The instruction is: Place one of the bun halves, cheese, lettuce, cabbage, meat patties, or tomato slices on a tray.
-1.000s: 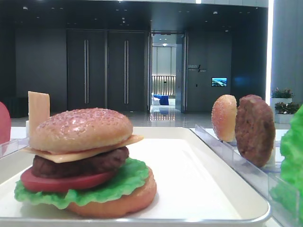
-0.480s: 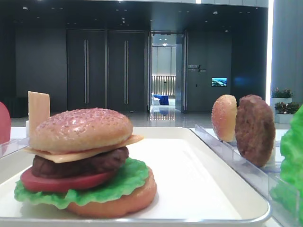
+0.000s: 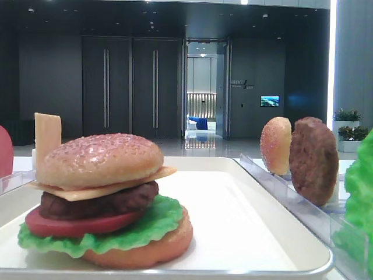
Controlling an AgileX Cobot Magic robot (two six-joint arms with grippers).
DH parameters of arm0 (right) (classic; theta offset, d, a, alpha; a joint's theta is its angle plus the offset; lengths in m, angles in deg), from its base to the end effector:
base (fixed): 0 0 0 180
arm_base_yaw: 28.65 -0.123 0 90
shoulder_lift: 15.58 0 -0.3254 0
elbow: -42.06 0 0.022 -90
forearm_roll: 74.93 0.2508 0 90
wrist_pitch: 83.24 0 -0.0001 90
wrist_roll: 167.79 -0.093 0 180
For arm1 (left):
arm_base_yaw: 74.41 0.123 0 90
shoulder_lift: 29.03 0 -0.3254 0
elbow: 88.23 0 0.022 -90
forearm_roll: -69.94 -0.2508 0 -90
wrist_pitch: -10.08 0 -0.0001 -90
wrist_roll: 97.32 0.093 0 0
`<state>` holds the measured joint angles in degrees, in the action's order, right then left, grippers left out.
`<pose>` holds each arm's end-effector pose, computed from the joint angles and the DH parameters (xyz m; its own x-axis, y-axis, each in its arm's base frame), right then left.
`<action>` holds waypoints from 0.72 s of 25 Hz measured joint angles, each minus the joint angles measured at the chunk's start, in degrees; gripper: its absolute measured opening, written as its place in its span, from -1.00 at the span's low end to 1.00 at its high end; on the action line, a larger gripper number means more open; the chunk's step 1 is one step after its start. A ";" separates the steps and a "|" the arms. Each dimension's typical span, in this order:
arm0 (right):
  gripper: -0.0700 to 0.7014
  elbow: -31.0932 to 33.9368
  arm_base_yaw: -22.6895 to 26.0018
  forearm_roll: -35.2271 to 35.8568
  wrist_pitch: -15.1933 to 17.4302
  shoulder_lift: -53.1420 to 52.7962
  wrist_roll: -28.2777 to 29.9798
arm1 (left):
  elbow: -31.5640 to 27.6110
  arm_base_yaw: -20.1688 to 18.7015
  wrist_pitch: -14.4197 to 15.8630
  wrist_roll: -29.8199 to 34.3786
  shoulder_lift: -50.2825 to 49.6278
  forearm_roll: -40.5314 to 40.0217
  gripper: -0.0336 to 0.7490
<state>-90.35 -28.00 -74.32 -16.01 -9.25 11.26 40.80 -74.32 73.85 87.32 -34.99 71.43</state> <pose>-0.0541 0.0015 0.2762 -0.5171 0.0266 -0.8555 0.0136 0.9996 0.0228 -0.0456 -0.0022 0.2645 -0.5079 0.0686 -0.8587 0.0539 0.9974 0.0478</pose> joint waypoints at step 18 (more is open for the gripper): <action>0.26 1.60 0.00 0.00 -2.10 0.00 0.95 | 0.00 0.00 0.00 0.00 0.00 0.00 0.85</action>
<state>-88.76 -28.00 -74.32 -18.11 -9.25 12.21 40.80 -74.32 73.85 87.32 -34.99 71.43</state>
